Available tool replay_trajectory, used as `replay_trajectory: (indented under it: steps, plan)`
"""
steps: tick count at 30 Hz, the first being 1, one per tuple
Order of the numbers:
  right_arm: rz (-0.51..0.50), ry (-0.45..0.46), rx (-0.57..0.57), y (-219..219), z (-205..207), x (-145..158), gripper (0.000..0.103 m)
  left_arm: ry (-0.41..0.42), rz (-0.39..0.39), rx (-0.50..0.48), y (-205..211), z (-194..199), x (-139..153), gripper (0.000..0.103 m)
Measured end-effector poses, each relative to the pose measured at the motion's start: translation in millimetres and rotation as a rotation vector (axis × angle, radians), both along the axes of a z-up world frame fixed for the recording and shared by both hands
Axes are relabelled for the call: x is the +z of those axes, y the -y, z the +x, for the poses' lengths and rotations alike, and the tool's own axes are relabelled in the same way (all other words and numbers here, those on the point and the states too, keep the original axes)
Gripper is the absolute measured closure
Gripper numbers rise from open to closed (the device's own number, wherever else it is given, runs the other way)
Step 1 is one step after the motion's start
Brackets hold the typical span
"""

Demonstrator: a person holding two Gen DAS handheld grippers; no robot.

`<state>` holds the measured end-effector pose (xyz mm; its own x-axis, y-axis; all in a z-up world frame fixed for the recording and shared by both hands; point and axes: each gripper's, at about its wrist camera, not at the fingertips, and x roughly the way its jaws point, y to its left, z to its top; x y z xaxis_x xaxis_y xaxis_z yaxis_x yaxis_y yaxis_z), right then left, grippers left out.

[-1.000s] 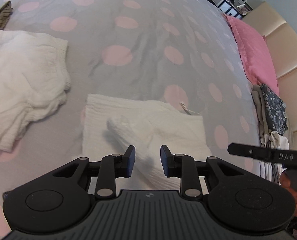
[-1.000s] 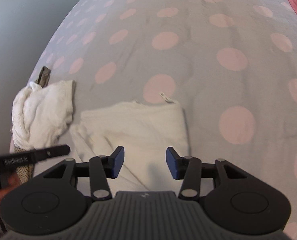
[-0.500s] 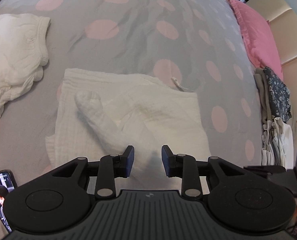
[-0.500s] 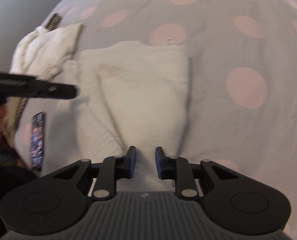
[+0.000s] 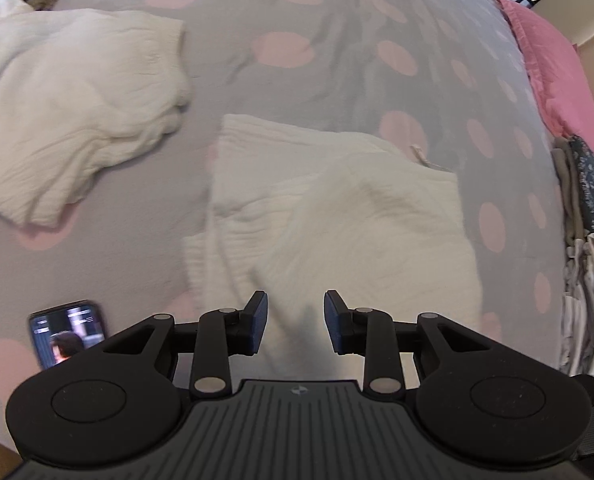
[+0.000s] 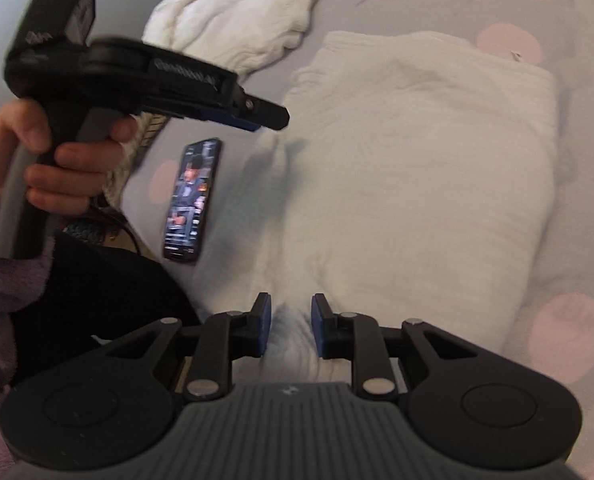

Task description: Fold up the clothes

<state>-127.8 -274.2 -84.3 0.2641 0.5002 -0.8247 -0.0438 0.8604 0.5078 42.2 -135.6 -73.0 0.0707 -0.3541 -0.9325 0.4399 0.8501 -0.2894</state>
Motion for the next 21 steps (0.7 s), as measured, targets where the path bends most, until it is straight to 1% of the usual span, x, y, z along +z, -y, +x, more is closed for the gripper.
replay_trajectory:
  steps: [4,7,10,14,18,21]
  plan:
    - [-0.006,0.024,-0.026,3,2,8,0.077,-0.041,-0.040,0.042,-12,3,-10,0.072]
    - [-0.019,0.024,-0.055,7,3,8,0.073,-0.077,-0.075,0.074,-20,6,-18,0.070]
    - [-0.028,0.029,-0.068,9,2,9,0.072,-0.047,-0.077,0.079,-16,7,-22,0.069]
    - [-0.042,0.034,-0.071,11,-2,8,0.070,-0.030,-0.068,0.043,-8,6,-29,0.068]
    - [-0.053,0.030,-0.067,11,-5,5,0.070,0.006,-0.017,0.013,-3,5,-36,0.068]
    - [-0.064,0.033,-0.065,11,-7,5,0.070,0.019,-0.006,0.009,-3,5,-41,0.068]
